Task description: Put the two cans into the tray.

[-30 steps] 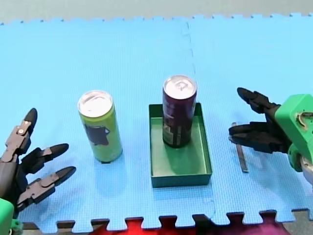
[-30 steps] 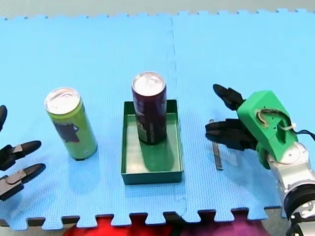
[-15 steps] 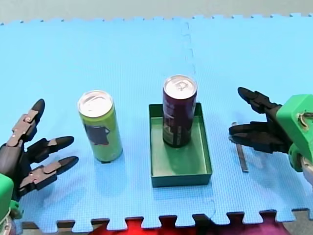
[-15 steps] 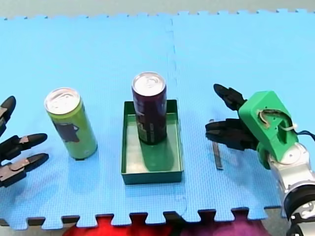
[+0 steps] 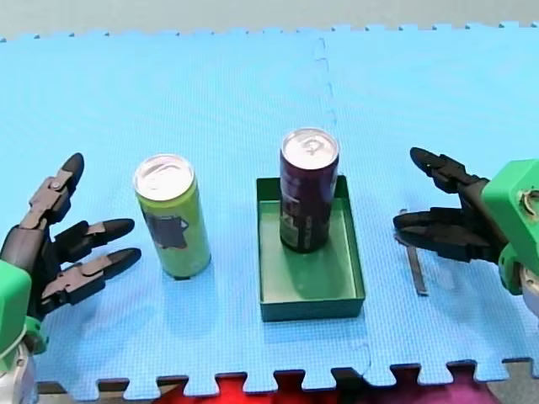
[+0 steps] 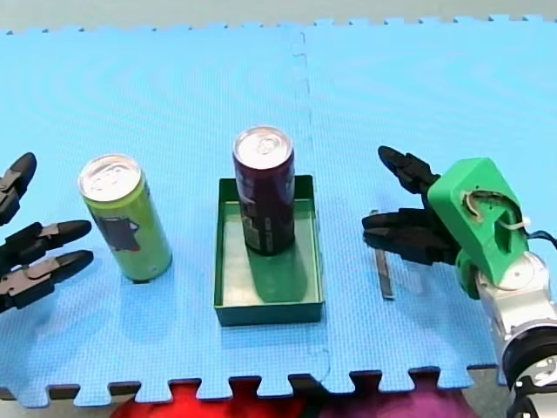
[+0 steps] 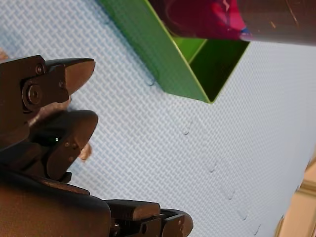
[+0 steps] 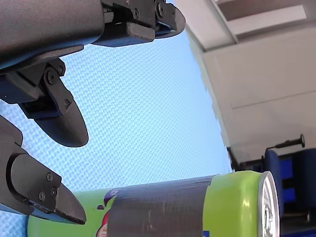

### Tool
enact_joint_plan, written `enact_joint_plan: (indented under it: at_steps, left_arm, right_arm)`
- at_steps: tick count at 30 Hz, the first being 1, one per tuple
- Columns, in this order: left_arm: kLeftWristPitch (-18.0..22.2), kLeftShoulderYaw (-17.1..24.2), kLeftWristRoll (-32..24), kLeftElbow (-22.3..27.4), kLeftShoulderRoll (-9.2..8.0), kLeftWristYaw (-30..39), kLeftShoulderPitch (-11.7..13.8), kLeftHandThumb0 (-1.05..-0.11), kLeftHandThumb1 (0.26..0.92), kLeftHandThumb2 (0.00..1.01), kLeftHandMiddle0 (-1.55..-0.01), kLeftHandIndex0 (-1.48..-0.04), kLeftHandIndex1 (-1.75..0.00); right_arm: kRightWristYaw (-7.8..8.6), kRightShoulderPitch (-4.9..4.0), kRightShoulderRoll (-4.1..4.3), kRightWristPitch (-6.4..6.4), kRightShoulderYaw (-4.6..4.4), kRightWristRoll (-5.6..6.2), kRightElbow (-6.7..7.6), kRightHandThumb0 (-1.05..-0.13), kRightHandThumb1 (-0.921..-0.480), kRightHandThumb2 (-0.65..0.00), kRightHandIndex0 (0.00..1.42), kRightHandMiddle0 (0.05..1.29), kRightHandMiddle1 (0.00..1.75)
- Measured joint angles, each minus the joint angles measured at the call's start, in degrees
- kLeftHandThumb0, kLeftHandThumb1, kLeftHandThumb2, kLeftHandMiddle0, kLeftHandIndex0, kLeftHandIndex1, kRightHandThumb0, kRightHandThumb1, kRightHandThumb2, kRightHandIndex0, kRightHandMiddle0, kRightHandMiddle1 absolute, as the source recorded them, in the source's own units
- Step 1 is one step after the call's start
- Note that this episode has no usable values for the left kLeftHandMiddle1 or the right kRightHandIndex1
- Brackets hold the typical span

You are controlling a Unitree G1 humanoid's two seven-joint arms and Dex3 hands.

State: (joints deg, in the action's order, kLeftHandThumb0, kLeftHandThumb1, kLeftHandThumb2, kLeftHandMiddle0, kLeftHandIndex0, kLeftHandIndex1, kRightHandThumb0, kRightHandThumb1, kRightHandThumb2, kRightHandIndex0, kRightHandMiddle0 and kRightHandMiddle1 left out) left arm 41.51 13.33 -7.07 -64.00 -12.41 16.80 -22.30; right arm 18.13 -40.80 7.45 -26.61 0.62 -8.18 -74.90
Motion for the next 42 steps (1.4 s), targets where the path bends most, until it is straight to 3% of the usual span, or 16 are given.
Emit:
enact_joint_plan:
  at_steps: [14,20,25,34,42]
  left_arm:
    - [-1.2,-1.4,1.2,-0.2,-0.24,1.6,-0.2,-1.048,0.675,0.00,-0.56,-0.17,0.00]
    - [-2.8,-1.8,1.1,0.3,-0.50,5.0,-0.2,-1.048,0.643,0.00,-0.52,-0.16,0.00]
    - [-3.4,-2.0,1.2,0.8,-0.95,5.5,-0.2,-1.000,0.615,0.00,-0.50,-0.15,0.00]
    - [-3.8,-2.2,1.2,1.0,-1.11,5.5,-0.1,-0.944,0.606,0.00,-0.48,-0.14,0.00]
    - [-3.1,-2.2,1.4,1.2,-0.68,3.4,-0.1,-0.967,0.617,0.00,-0.43,-0.13,0.00]
  right_arm:
    - [0.26,0.02,0.00,0.03,0.84,0.67,0.00,-1.048,-0.921,-0.094,0.76,0.15,0.00]
    - [0.26,0.01,-0.02,0.63,1.48,1.39,0.00,-1.048,-0.921,-0.096,0.77,0.15,0.00]
    - [0.34,0.00,-0.02,0.86,1.93,1.73,-0.05,-1.048,-0.921,-0.095,0.77,0.16,0.00]
    - [0.41,-0.04,-0.02,0.91,2.22,1.78,-0.19,-1.048,-0.921,-0.099,0.79,0.16,0.00]
    - [0.41,-0.04,-0.01,0.91,2.40,1.78,-0.28,-1.048,-0.921,-0.109,0.80,0.16,0.00]
